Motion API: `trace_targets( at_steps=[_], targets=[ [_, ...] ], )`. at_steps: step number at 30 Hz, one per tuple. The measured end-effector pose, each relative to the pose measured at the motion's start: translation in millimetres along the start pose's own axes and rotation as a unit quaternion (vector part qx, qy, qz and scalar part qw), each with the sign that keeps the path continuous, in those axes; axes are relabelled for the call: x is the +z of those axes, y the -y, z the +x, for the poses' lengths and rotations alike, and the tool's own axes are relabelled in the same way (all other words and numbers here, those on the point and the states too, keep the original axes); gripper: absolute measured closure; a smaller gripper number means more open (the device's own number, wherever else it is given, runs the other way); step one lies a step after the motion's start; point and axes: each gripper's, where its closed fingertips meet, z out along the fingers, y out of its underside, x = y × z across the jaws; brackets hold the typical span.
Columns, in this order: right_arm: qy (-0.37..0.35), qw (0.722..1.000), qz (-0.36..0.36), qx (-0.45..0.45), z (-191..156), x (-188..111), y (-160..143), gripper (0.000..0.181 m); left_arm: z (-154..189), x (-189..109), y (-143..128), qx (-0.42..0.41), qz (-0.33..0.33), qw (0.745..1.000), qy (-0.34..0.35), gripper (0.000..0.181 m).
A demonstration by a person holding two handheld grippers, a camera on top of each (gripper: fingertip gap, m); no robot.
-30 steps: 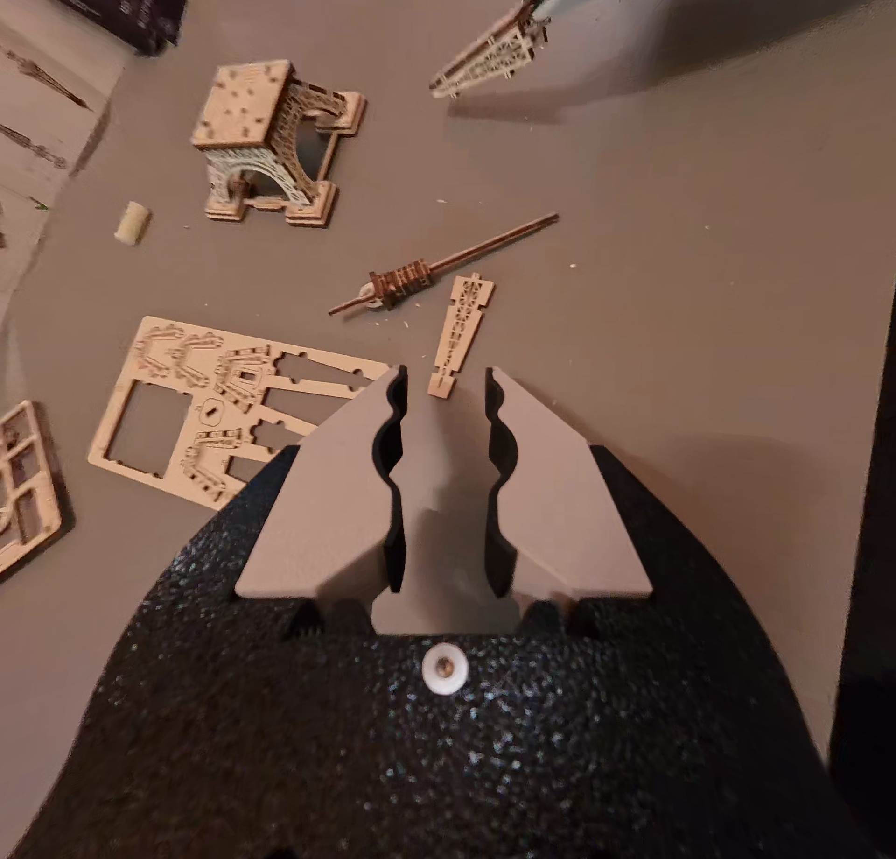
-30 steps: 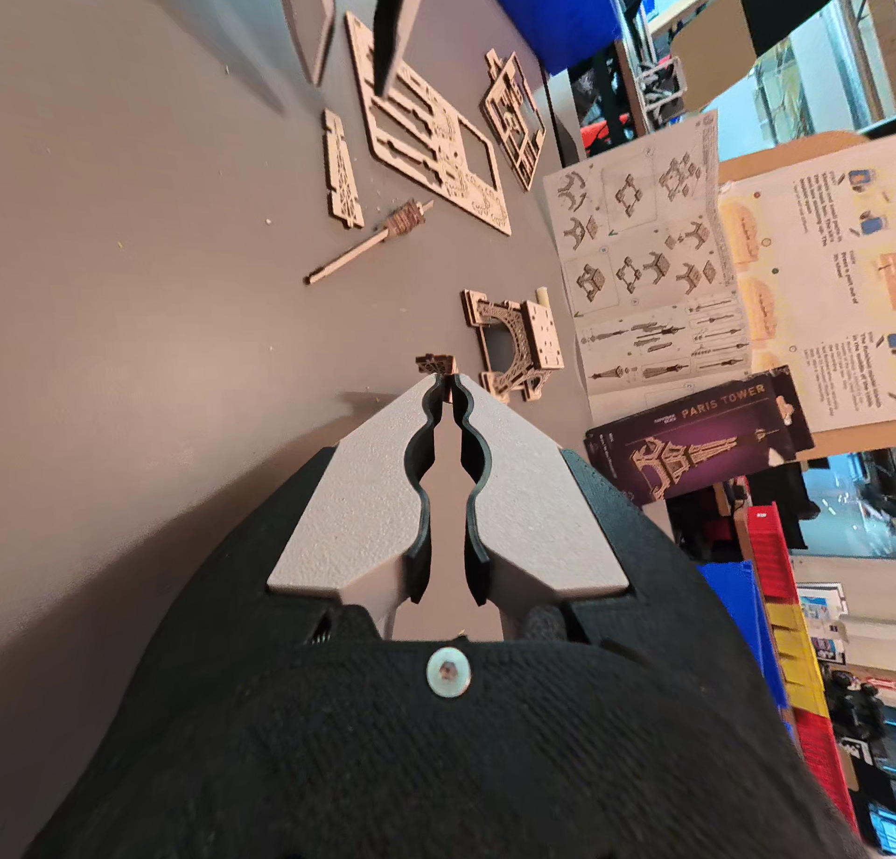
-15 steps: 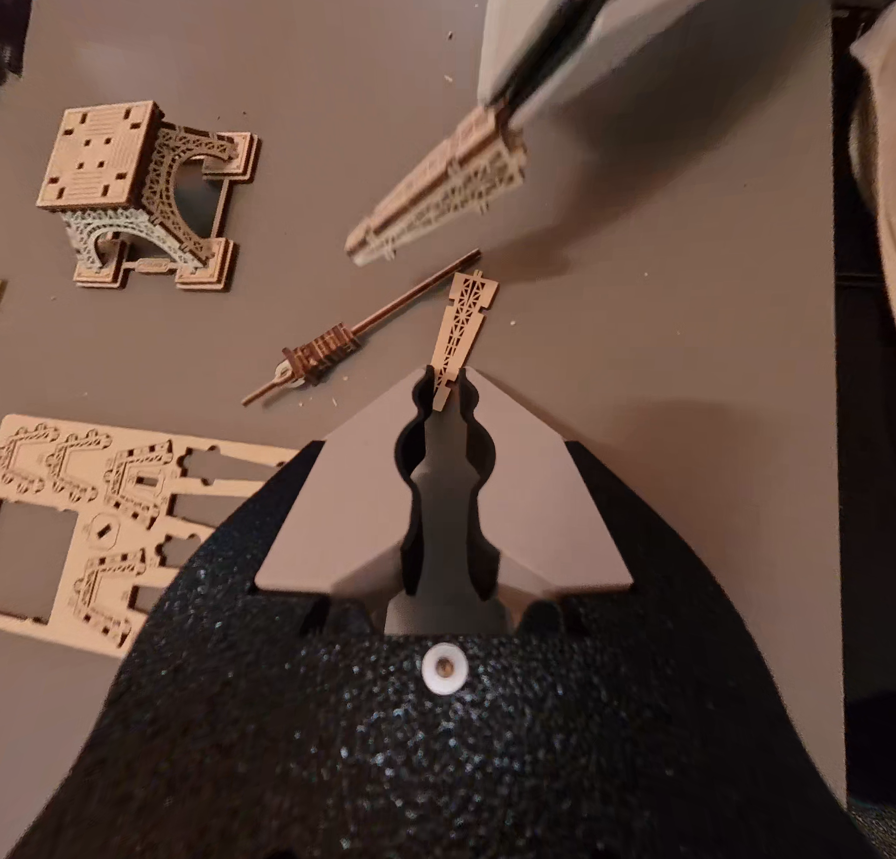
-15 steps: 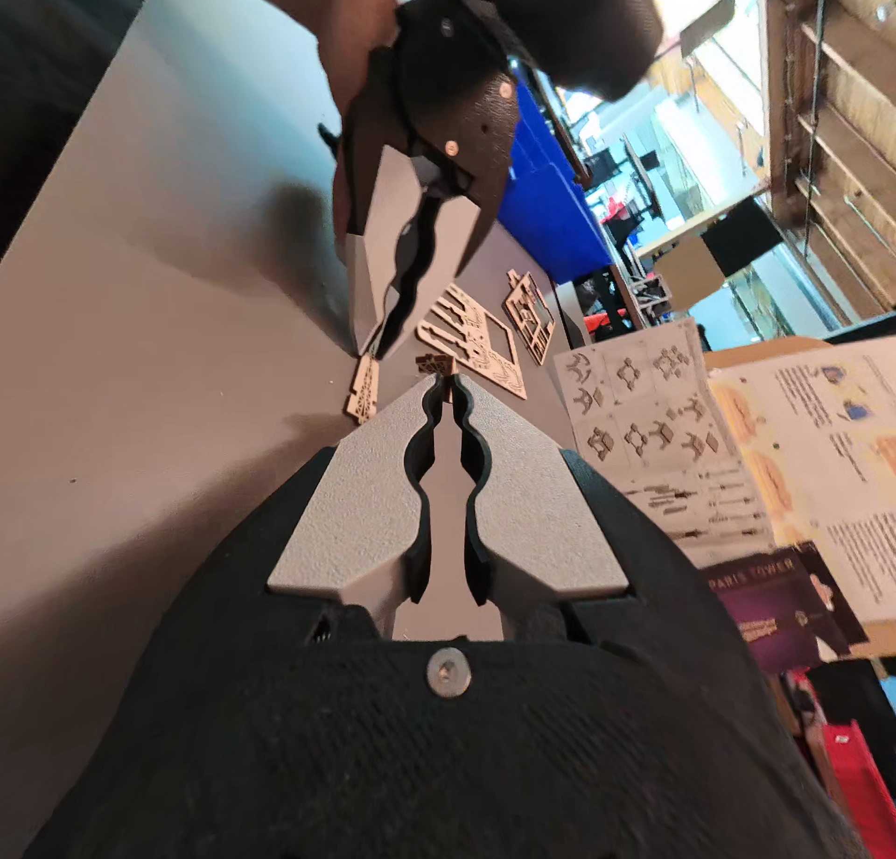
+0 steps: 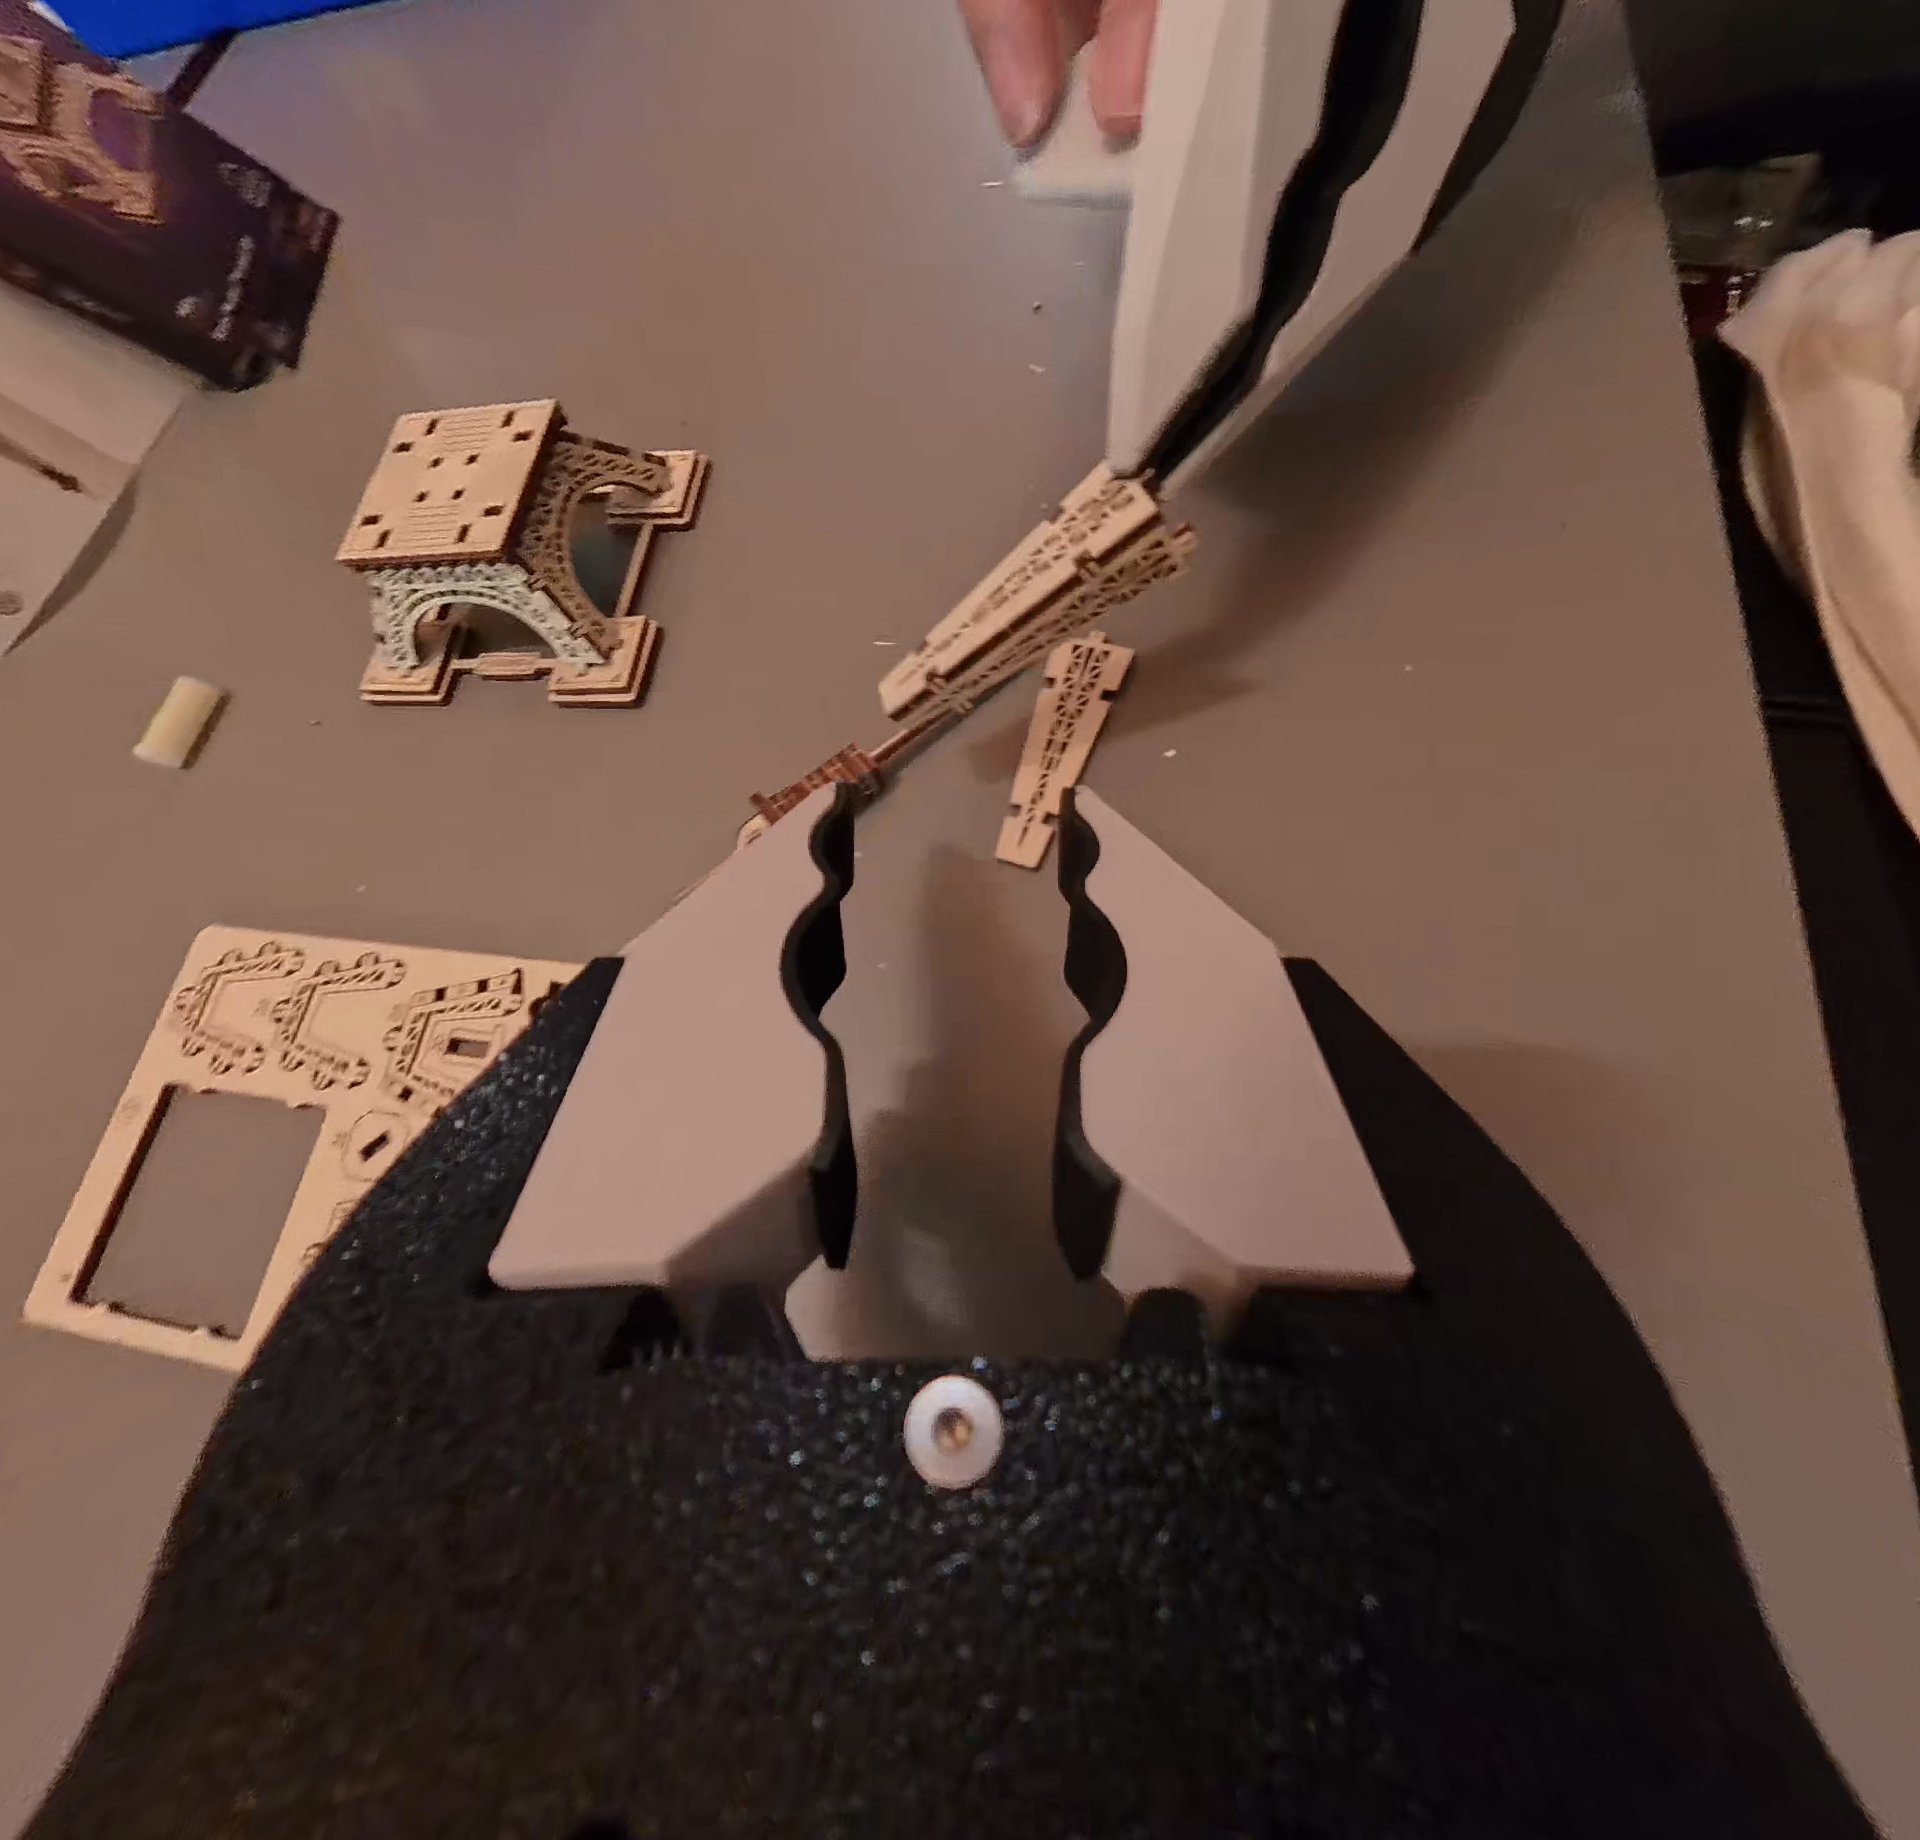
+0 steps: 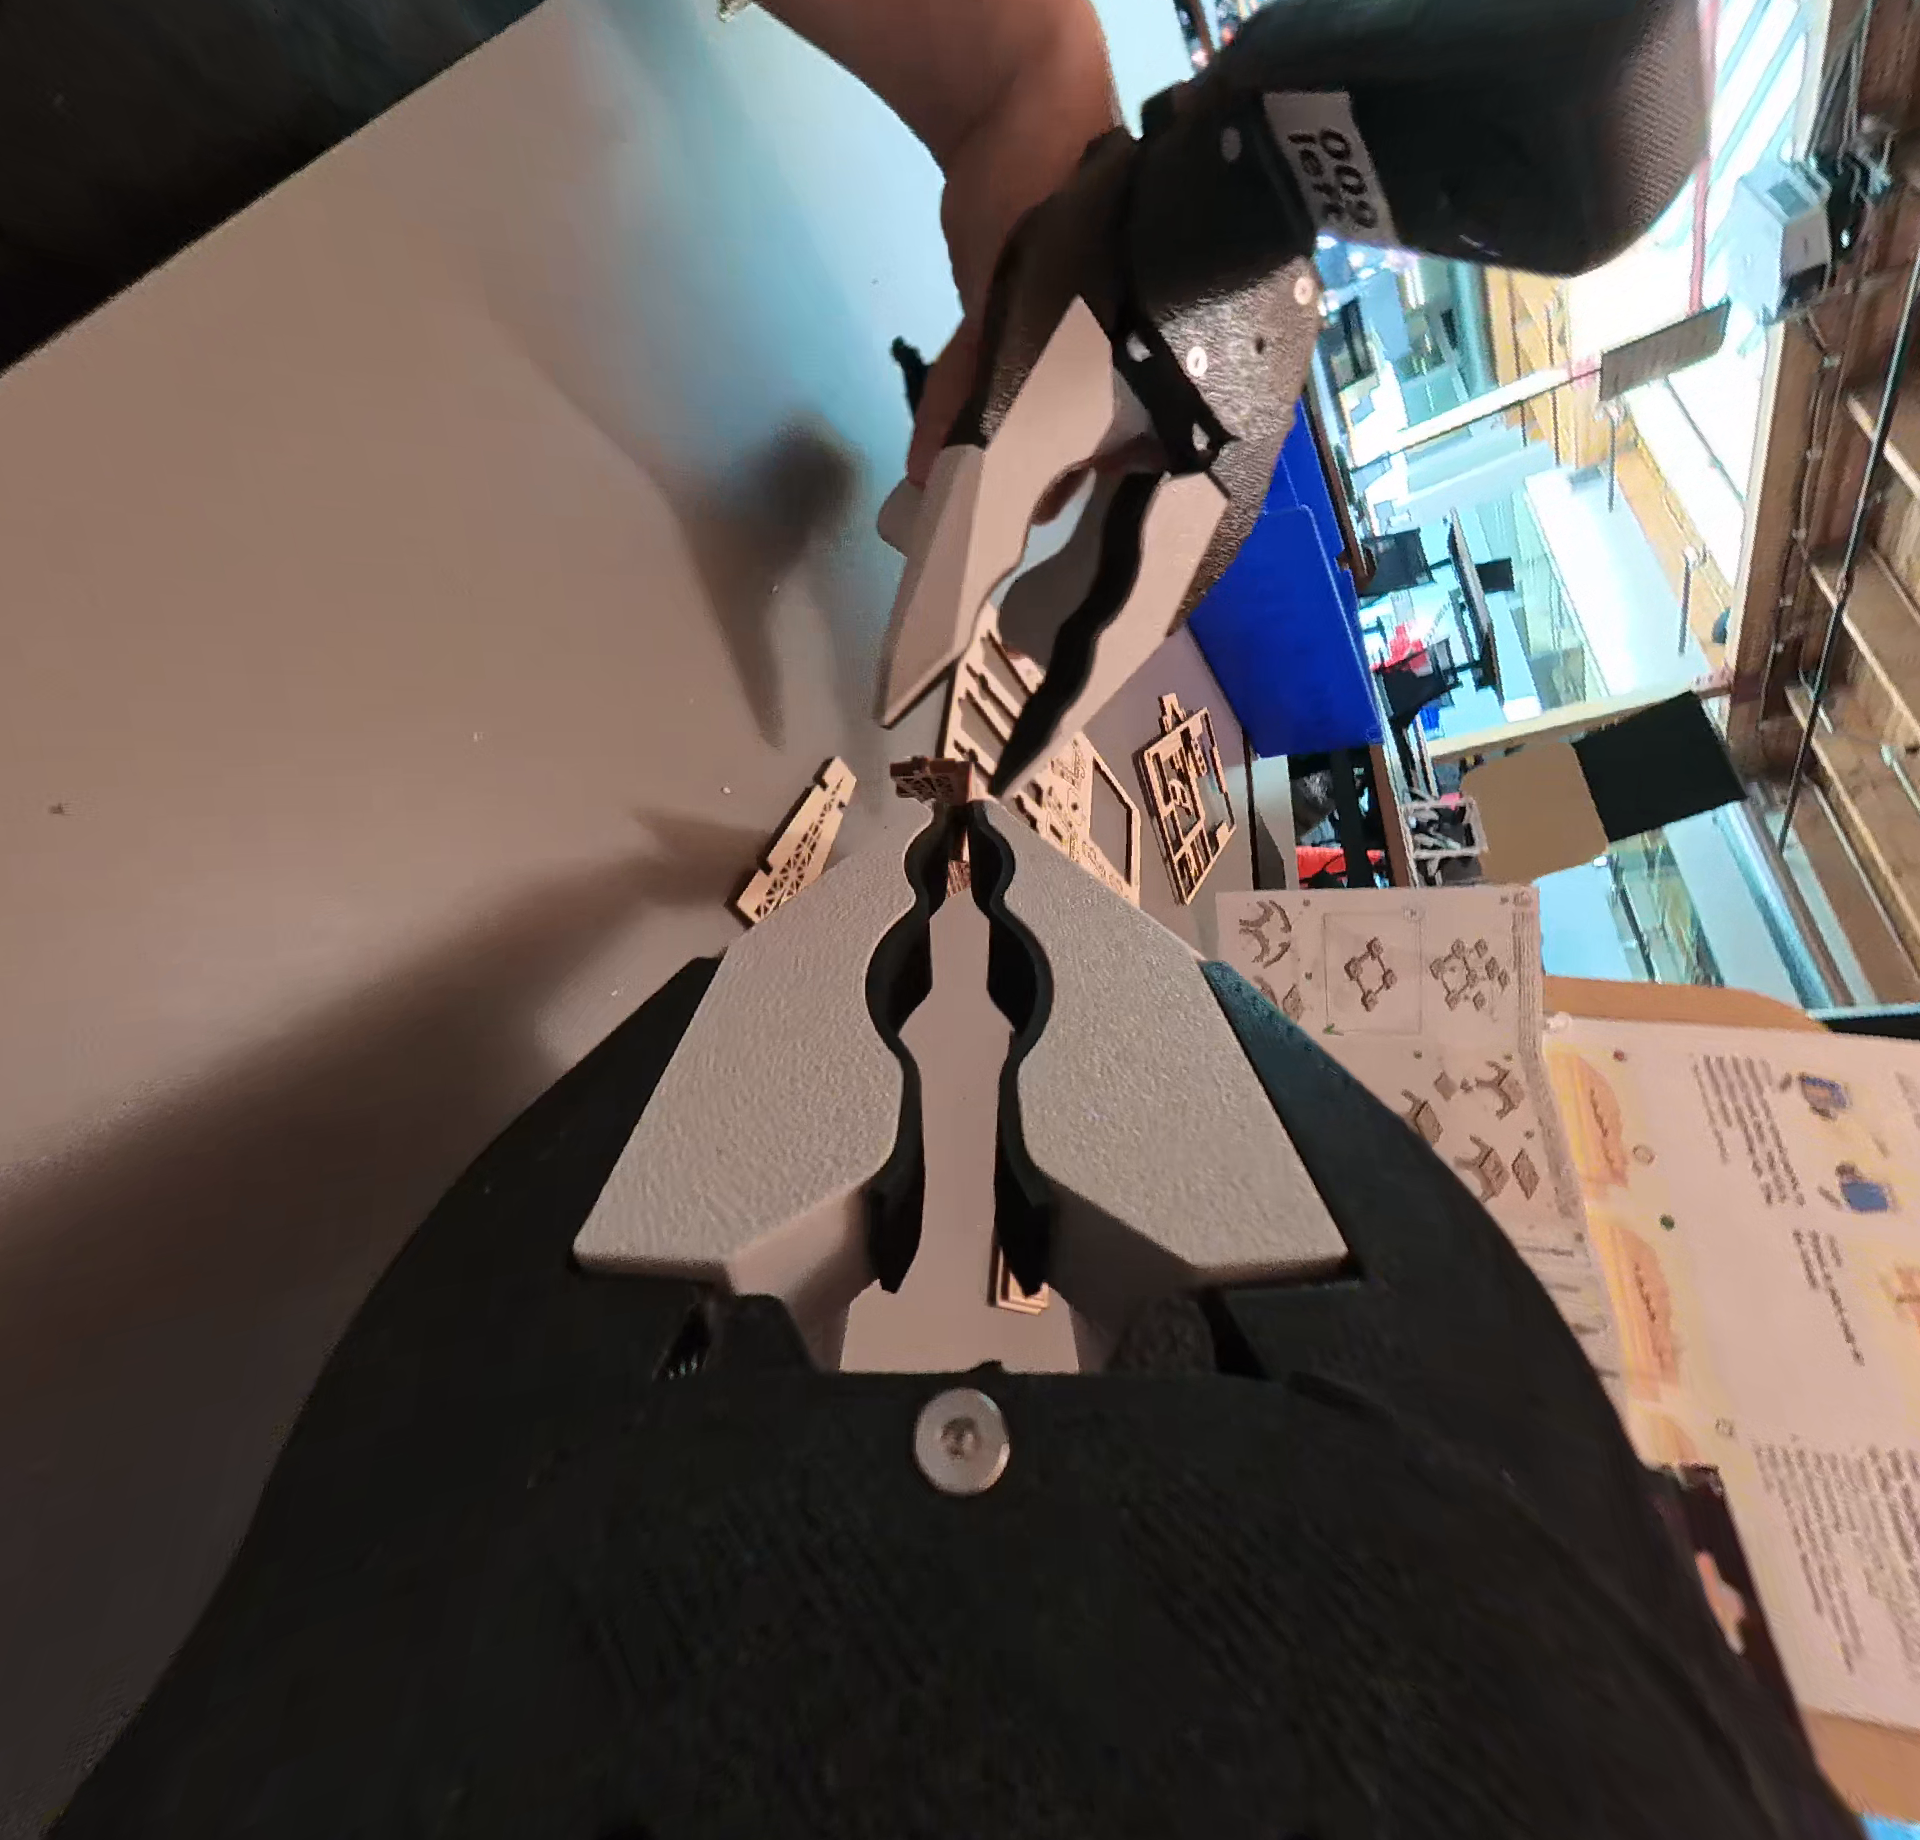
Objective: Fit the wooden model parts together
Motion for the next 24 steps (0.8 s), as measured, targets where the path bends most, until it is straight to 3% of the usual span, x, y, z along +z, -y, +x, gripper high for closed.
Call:
trace_targets(
  at_steps=[4,8,14,18,23,24],
  targets=[
    [0.041,0.999,0.001,-0.029,-11.1,5.2,-4.5,0.181,-3.1,8.6,2.0,0.013,-0.005,1.0,0.019,0.13],
    [0.02,0.998,-0.022,-0.049,1.3,1.5,-14.7,0.181,-9.0,7.2,-13.0,0.023,-0.046,0.998,0.036,0.126],
    [-0.028,0.995,-0.08,-0.042,2.1,-20.0,-37.2,0.181,-39.1,-5.5,-16.8,0.036,-0.078,0.993,0.076,0.141],
    [-0.038,0.995,-0.095,-0.013,-5.7,-32.9,-45.5,0.181,-47.8,5.0,-22.2,0.11,-0.162,0.98,0.031,0.143],
    [-0.063,0.993,-0.101,-0.003,-2.3,-41.6,-44.4,0.181,-37.2,17.9,-28.7,0.1,-0.198,0.972,-0.074,0.159],
    [-0.065,0.993,-0.101,0.001,-1.9,-42.4,-44.0,0.181,-35.8,19.0,-29.5,0.093,-0.201,0.971,-0.085,0.172]
  ],
)
